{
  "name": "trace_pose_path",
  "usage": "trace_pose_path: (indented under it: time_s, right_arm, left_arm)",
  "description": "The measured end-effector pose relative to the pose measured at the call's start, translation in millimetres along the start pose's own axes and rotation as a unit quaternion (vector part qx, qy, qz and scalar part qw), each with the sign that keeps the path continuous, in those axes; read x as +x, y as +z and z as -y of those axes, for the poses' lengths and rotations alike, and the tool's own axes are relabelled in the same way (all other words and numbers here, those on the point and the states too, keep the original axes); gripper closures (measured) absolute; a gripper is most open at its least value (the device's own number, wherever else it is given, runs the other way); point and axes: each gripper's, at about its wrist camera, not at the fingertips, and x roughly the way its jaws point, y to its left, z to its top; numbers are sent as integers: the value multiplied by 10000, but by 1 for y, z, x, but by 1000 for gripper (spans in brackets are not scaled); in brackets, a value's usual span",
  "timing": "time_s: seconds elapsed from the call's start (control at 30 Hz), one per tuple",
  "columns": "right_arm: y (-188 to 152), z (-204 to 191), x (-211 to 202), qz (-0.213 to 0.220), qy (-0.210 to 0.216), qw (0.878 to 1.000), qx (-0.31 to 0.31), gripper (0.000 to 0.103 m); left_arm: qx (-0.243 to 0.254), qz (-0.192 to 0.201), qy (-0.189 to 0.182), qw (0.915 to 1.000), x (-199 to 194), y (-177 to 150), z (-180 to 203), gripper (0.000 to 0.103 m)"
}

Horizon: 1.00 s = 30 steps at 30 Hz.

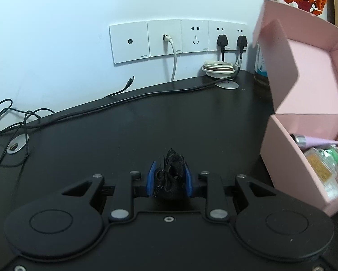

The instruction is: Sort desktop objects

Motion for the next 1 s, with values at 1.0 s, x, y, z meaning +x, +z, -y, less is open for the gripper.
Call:
trace_pose_path:
  time_s: [1.0]
  right_arm:
    - [0, 0, -5, 87, -61, 9999, -15, 1]
  left_arm:
    - [-202, -238, 219, 9993, -19, -15, -3, 71]
